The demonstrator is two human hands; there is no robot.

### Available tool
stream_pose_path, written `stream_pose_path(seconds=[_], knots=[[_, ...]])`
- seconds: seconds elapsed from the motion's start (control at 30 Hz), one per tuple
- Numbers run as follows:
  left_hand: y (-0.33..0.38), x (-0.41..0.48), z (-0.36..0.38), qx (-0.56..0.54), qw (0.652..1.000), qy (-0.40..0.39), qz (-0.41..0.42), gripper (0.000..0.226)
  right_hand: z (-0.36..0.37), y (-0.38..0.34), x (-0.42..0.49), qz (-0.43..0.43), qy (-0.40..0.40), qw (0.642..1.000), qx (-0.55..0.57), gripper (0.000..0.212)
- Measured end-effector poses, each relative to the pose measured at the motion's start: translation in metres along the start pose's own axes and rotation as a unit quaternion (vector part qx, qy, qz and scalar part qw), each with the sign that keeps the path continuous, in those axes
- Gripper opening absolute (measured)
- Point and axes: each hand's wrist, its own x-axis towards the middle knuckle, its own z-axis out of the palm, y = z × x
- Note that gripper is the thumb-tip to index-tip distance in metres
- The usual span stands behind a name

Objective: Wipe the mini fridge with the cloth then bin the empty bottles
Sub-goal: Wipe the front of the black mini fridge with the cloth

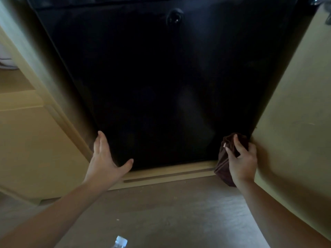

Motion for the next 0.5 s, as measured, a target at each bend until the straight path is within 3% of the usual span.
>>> stream_pose_path(seconds=[0.27, 0.5], knots=[[0.003, -0.001, 0.001, -0.021, 1.0, -0.01, -0.003, 0.113, 0.007, -0.004, -0.013, 0.132, -0.082, 0.985, 0.07, 0.049], [-0.007, -0.012, 0.002, -0.092, 0.995, -0.015, -0.035, 0.093, 0.002, -0.037, -0.027, 0.094, -0.168, 0.977, 0.094, 0.048]])
